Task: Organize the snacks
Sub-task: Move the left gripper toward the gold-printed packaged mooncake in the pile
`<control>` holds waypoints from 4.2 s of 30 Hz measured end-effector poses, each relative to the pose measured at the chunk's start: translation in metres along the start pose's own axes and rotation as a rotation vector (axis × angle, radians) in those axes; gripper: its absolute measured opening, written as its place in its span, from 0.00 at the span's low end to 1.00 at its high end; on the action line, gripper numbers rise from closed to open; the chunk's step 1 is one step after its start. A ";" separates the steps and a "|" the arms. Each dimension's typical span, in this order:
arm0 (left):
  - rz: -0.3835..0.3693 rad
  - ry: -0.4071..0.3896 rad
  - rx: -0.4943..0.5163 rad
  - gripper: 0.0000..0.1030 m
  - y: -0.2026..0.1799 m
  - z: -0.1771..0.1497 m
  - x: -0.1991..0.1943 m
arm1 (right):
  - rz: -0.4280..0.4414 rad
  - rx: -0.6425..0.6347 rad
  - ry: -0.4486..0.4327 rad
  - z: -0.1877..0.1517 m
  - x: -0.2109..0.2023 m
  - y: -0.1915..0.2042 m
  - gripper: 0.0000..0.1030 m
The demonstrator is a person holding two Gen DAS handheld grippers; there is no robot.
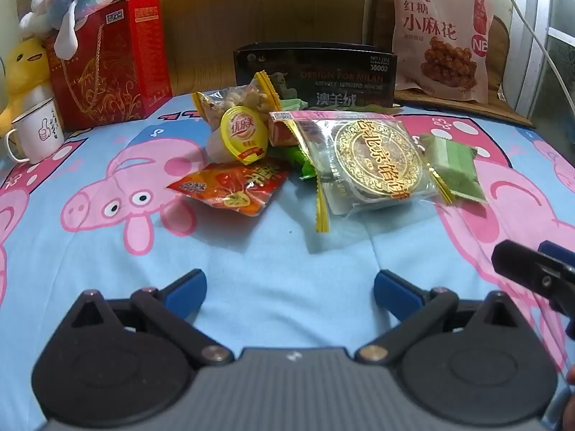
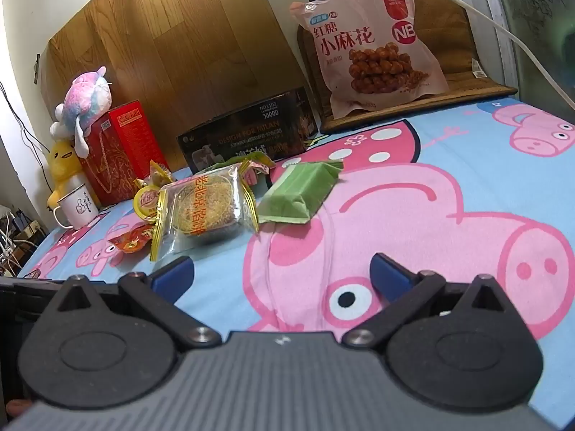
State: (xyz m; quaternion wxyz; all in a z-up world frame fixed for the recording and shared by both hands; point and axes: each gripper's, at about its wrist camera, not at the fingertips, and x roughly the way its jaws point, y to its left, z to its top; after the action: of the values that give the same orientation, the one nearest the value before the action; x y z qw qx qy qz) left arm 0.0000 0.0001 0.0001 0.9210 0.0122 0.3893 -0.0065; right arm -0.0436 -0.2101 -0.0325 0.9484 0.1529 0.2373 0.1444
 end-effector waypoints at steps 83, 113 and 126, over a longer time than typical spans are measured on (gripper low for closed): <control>0.044 -0.396 -0.146 1.00 0.068 -0.008 -0.030 | -0.024 -0.287 -0.165 0.013 0.013 0.045 1.00; 0.004 -0.357 -0.153 1.00 0.074 -0.004 -0.025 | 0.120 -0.427 0.075 0.040 0.063 0.054 0.88; -0.275 -0.278 -0.106 0.98 0.065 0.027 -0.024 | 0.261 -0.435 0.124 0.031 0.032 0.051 0.82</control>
State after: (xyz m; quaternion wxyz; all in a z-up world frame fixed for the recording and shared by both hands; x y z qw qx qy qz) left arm 0.0039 0.0646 0.0371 0.9557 -0.0907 0.2563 -0.1131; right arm -0.0116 -0.1595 -0.0012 0.9159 -0.0347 0.2366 0.3223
